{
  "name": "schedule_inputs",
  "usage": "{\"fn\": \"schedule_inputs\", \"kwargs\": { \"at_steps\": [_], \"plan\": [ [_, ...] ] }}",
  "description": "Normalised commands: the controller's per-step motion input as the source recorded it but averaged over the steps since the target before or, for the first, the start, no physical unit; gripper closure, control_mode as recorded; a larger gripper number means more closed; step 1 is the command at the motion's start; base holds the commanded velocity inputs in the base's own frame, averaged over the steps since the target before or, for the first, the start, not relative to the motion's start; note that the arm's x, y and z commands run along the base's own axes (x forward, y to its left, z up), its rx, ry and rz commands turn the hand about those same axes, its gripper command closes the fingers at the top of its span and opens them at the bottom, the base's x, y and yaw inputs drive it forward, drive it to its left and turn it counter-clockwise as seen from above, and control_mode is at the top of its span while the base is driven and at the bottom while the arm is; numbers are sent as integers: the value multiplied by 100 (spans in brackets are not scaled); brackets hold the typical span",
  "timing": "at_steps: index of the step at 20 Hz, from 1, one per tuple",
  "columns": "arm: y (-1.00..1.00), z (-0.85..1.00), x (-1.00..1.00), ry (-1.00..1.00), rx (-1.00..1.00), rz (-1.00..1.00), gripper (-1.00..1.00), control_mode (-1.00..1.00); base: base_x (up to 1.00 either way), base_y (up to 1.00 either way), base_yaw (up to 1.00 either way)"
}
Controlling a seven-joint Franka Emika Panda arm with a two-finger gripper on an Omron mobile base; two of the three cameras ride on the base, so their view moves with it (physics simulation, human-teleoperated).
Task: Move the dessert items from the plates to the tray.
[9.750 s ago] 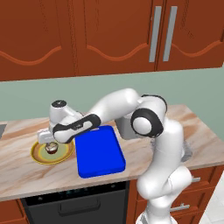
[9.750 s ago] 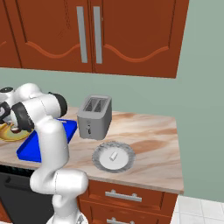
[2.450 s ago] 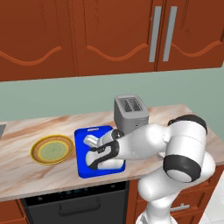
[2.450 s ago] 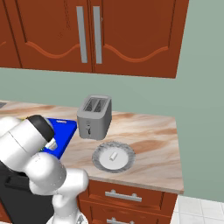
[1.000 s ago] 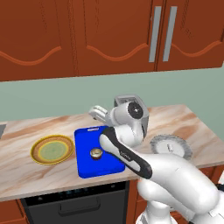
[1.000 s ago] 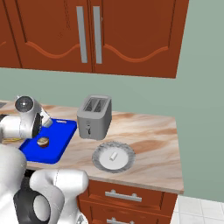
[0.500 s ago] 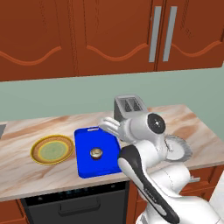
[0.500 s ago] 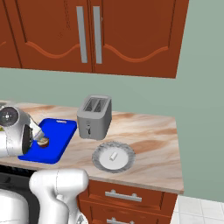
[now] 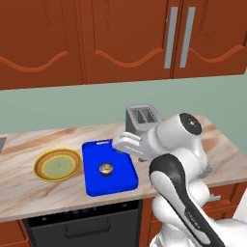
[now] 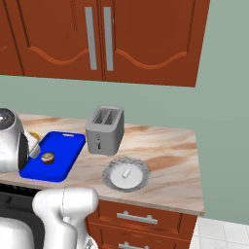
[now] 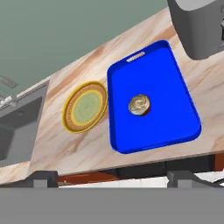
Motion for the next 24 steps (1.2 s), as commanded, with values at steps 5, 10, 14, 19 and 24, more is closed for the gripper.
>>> {"fn": "schedule_inputs", "kwargs": {
  "at_steps": [5, 10, 14, 19, 24],
  "plan": [
    [-57, 58, -55, 6, -7, 9, -100, -100, 0, 0, 0],
    [-80, 52, -28, -4, -17, 15, -100, -100, 0, 0, 0],
    [-77, 15, -42, -11, -22, 14, -100, -100, 0, 0, 0],
    [-86, -9, -61, -20, -17, 7, -100, -100, 0, 0, 0],
    [-67, -31, -41, -20, -16, 0, -100, -100, 0, 0, 0]
  ]
}}
